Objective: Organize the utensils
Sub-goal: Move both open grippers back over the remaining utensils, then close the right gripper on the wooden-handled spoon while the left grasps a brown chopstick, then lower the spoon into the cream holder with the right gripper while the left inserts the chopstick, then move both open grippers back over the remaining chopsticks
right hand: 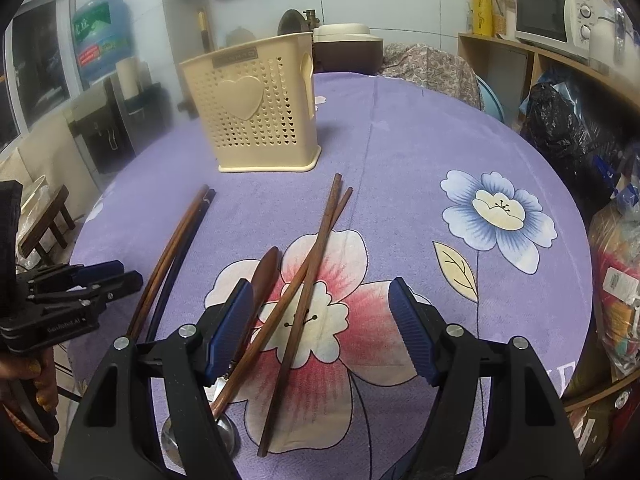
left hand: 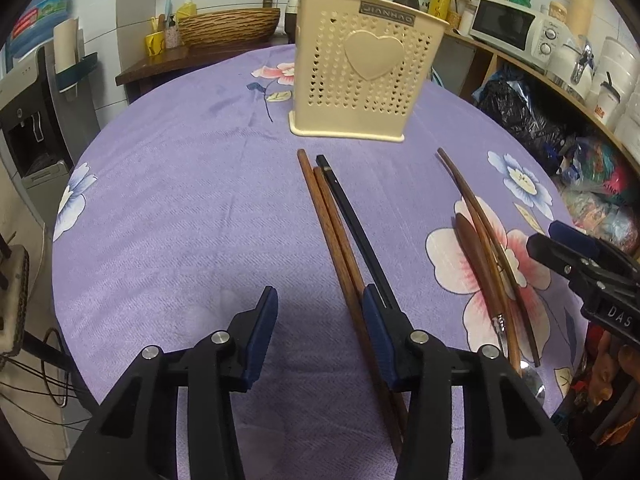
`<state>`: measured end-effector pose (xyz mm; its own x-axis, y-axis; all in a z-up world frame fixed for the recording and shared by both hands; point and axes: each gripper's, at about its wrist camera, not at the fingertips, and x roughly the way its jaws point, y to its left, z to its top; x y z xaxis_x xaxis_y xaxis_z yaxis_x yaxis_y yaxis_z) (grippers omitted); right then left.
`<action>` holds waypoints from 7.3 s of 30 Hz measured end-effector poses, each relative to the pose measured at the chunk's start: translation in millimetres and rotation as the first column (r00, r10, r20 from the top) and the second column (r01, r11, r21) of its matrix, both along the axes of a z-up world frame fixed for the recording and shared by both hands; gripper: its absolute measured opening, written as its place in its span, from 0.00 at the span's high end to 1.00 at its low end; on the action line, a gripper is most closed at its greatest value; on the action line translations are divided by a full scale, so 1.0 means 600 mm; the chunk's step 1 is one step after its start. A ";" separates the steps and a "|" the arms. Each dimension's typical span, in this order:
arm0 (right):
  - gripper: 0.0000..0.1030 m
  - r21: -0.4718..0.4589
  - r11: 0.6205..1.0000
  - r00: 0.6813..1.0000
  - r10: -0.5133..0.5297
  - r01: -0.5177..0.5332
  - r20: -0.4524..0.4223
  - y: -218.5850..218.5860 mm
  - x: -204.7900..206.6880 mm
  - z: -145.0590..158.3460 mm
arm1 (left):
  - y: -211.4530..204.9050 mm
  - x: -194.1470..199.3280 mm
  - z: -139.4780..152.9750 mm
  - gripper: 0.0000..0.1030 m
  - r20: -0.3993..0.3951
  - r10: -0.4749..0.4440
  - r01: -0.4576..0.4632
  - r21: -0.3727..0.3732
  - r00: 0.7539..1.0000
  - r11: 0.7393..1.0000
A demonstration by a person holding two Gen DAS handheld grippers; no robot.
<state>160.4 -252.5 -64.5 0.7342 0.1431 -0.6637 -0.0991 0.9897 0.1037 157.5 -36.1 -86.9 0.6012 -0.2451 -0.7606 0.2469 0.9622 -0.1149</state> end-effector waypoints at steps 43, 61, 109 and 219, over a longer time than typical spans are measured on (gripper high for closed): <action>0.75 -0.047 0.993 0.983 0.100 -0.109 -0.151 0.092 0.082 -0.041 | 0.057 0.090 -0.003 0.62 -0.043 0.070 -0.070 0.009 0.997 0.998; 0.82 0.024 0.994 0.982 0.113 -0.110 -0.151 0.081 0.095 -0.043 | 0.019 0.192 0.001 0.90 -0.056 0.083 -0.077 0.111 0.995 0.991; 0.84 0.233 0.928 0.952 0.253 -0.289 0.173 0.019 0.028 0.160 | 0.087 0.033 0.215 0.92 0.329 0.087 -0.022 -0.195 0.940 0.980; 0.09 -0.171 0.977 0.982 -0.150 0.129 -0.113 -0.023 0.009 -0.055 | -0.009 -0.008 -0.009 0.67 0.017 0.026 -0.027 0.062 1.000 0.998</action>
<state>165.9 -266.0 -97.5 0.6493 -0.0717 -0.7571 0.0449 0.9974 -0.0560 152.7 -41.4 -92.5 0.6195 -0.1819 -0.7636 0.2230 0.9735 -0.0510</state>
